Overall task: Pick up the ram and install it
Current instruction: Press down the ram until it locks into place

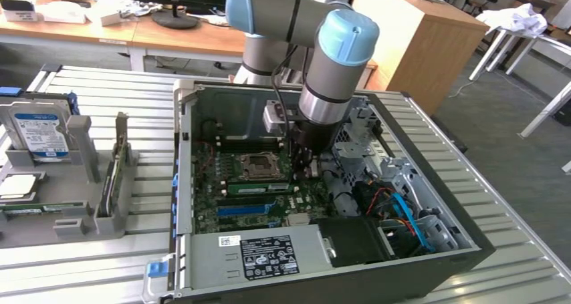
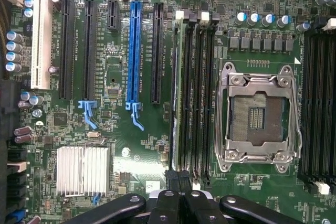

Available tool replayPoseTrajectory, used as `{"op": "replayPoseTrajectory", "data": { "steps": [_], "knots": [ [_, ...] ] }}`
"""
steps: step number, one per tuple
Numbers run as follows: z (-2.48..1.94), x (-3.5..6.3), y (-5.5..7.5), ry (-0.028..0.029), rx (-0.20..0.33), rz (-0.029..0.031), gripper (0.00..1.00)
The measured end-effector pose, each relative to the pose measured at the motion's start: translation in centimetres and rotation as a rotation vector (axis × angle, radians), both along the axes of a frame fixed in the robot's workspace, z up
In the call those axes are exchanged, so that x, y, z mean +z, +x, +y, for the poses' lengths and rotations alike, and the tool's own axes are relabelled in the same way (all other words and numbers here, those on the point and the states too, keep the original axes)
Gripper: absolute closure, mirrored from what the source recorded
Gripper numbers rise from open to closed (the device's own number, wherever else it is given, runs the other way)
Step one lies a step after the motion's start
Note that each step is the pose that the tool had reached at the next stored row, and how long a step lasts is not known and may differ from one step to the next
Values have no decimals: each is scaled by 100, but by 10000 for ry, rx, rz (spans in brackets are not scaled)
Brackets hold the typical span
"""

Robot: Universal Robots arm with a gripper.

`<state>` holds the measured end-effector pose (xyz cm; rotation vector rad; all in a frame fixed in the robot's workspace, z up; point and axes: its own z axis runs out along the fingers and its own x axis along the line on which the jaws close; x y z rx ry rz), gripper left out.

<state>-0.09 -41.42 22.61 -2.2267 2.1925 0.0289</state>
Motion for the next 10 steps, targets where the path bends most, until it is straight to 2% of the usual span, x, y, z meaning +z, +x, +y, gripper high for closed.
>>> {"op": "replayPoseTrajectory", "data": {
  "steps": [10],
  "knots": [
    [-1, -20, 0, -3, -1, 0, 89]
  ]
}}
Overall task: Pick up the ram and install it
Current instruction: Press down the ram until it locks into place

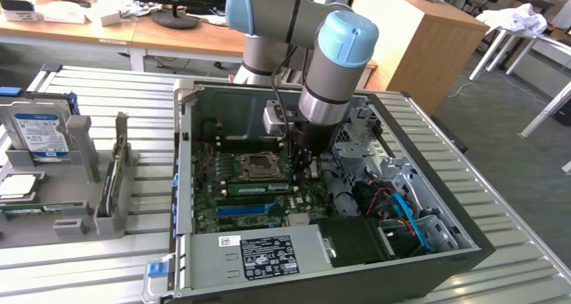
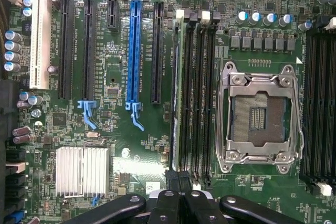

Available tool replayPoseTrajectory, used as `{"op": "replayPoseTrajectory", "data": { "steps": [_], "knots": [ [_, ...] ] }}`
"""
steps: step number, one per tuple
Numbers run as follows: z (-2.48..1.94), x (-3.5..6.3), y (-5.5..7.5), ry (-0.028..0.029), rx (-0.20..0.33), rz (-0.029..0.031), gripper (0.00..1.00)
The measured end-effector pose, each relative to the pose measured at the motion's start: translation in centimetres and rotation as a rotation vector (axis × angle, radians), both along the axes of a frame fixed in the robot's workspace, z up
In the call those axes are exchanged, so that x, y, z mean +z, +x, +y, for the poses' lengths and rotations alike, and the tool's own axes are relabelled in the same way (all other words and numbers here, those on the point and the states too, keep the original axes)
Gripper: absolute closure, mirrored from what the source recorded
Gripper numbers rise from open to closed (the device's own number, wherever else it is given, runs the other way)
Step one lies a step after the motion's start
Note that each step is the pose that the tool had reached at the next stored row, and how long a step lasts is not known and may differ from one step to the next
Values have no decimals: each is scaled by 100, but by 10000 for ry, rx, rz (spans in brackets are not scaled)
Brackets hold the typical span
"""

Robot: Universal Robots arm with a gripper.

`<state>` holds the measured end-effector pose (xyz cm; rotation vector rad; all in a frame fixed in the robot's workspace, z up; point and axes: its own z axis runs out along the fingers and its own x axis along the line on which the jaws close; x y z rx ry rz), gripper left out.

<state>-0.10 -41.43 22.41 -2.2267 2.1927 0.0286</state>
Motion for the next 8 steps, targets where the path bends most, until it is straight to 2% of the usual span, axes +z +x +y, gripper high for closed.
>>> {"op": "replayPoseTrajectory", "data": {
  "steps": [8],
  "knots": [
    [0, -8, 0, -1, 1, 1, 89]
  ]
}}
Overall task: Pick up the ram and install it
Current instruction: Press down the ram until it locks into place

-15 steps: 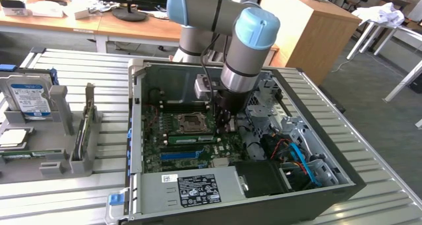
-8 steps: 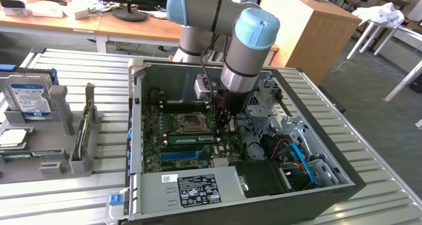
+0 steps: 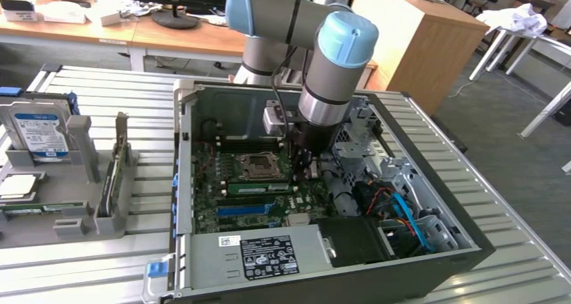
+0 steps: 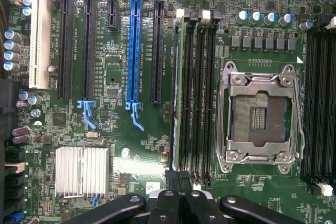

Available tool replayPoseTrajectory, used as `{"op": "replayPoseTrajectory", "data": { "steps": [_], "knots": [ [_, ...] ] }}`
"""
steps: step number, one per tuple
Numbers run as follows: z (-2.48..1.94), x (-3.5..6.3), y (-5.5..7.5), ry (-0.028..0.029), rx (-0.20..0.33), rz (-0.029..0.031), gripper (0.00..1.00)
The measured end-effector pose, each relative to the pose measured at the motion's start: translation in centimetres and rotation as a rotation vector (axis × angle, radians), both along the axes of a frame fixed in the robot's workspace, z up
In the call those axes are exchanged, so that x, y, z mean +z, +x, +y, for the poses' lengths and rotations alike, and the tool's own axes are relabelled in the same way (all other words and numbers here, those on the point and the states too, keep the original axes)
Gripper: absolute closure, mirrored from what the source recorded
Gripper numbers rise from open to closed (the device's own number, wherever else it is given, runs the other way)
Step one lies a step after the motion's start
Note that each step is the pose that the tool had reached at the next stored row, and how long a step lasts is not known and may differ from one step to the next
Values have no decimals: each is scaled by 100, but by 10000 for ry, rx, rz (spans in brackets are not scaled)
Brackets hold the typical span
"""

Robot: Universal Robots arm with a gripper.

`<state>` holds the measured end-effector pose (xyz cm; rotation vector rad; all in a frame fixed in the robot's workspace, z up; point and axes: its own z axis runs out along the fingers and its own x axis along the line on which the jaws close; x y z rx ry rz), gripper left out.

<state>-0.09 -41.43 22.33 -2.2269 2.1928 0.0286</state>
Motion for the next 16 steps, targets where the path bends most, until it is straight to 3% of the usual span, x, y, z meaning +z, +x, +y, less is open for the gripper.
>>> {"op": "replayPoseTrajectory", "data": {
  "steps": [9, 16],
  "knots": [
    [0, -9, 0, 1, -1, 4, 89],
    [0, 95, -1, 0, -2, 40, 89]
  ]
}}
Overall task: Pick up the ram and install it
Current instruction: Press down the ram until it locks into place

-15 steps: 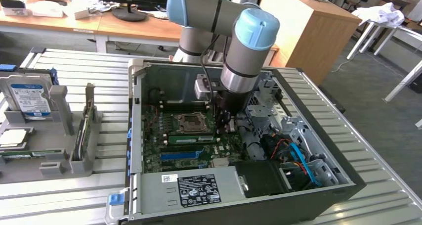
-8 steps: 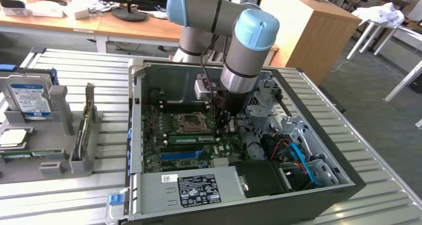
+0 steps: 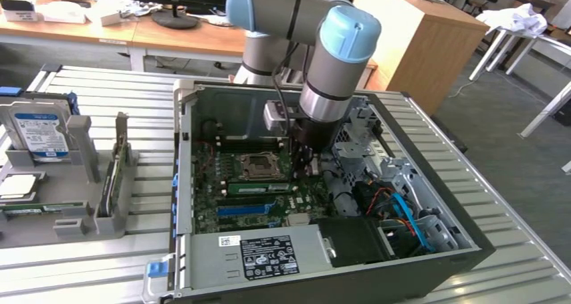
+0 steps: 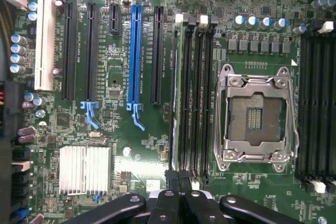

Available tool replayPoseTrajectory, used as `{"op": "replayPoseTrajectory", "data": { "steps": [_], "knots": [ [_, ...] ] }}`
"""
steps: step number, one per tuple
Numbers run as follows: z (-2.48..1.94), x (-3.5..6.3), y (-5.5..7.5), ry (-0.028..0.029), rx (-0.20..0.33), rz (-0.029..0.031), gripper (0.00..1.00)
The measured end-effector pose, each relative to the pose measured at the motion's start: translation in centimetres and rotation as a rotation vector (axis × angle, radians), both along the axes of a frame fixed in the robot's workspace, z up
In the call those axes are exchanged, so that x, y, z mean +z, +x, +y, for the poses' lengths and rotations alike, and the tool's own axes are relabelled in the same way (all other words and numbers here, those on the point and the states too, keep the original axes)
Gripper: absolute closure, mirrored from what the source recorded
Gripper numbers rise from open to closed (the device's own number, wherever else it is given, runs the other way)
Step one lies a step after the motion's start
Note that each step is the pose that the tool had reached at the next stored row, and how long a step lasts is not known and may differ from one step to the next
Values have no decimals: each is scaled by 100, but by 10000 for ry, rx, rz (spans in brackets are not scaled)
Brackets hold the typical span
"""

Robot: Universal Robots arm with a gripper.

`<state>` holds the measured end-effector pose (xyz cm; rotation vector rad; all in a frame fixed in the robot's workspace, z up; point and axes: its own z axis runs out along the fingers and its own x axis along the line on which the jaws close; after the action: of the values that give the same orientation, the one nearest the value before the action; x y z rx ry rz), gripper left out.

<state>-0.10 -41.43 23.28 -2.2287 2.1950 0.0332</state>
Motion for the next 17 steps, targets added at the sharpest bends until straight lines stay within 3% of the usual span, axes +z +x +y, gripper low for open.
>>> {"op": "replayPoseTrajectory", "data": {
  "steps": [5, 10, 17],
  "knots": [
    [0, 83, 0, -1, 1, 12, 89],
    [0, 85, -1, 1, 1, 12, 89],
    [39, 86, -208, 0, 2, -49, 89]
  ]
}}
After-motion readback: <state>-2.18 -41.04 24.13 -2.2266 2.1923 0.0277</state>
